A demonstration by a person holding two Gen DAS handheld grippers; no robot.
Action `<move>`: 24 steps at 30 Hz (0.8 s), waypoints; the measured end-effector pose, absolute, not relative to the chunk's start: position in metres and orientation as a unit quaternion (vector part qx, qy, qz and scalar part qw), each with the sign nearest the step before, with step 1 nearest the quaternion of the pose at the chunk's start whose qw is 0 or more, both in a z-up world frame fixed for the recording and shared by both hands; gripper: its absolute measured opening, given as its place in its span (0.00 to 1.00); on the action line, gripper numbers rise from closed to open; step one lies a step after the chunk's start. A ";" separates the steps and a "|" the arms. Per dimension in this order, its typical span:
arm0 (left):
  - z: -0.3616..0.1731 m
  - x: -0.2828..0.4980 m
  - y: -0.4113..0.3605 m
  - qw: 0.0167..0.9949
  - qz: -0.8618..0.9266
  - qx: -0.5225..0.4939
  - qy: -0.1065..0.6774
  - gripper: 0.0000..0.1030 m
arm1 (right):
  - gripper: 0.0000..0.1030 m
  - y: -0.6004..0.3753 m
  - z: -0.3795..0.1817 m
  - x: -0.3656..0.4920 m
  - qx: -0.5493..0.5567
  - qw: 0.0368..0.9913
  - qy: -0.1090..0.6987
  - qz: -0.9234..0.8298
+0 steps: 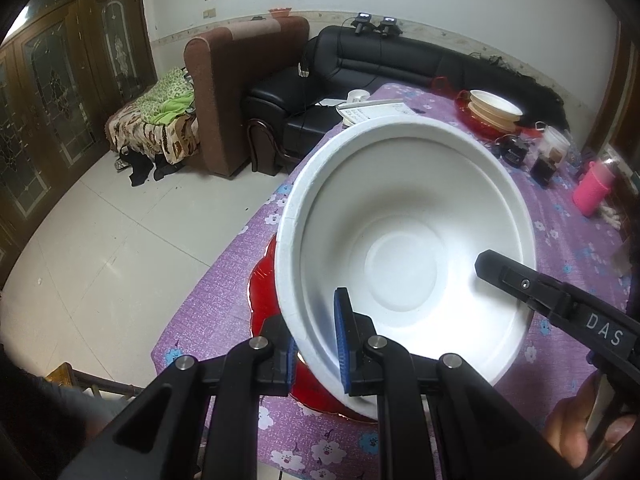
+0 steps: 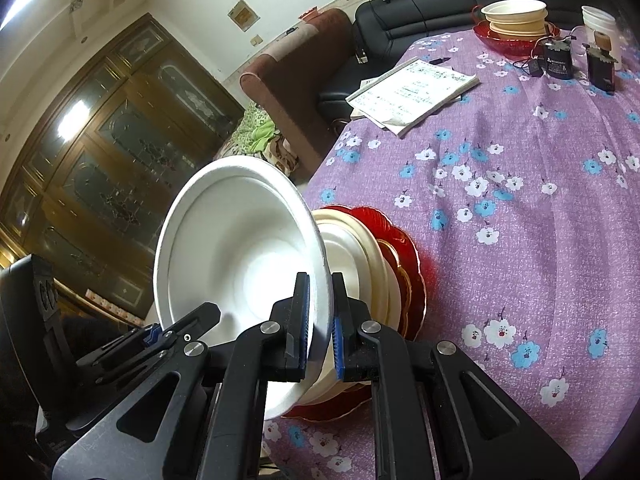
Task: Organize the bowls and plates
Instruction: 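Lower the white bowl into the stacked bowls and open both grippers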
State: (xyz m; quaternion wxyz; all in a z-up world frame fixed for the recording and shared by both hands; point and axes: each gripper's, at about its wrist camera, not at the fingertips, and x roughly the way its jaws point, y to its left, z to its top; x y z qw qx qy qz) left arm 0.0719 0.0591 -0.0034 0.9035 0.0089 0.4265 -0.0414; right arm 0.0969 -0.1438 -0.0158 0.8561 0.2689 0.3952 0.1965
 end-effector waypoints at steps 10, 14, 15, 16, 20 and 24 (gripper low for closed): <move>0.000 0.069 0.057 0.907 -0.038 0.013 0.419 0.14 | 0.09 -0.144 -0.014 0.097 0.267 0.858 0.391 0.197; 0.000 0.069 0.058 0.908 -0.037 0.013 0.417 0.14 | 0.09 -0.144 -0.014 0.097 0.267 0.858 0.391 0.198; 0.000 0.069 0.058 0.908 -0.037 0.014 0.417 0.14 | 0.09 -0.144 -0.014 0.097 0.268 0.858 0.390 0.198; 0.000 0.069 0.058 0.908 -0.036 0.014 0.417 0.14 | 0.09 -0.144 -0.013 0.097 0.268 0.859 0.390 0.198; -0.001 0.070 0.060 0.907 -0.036 0.012 0.419 0.14 | 0.09 -0.144 -0.013 0.097 0.268 0.859 0.390 0.198; -0.002 0.072 0.062 0.906 -0.036 0.010 0.421 0.14 | 0.09 -0.143 -0.013 0.097 0.267 0.858 0.392 0.197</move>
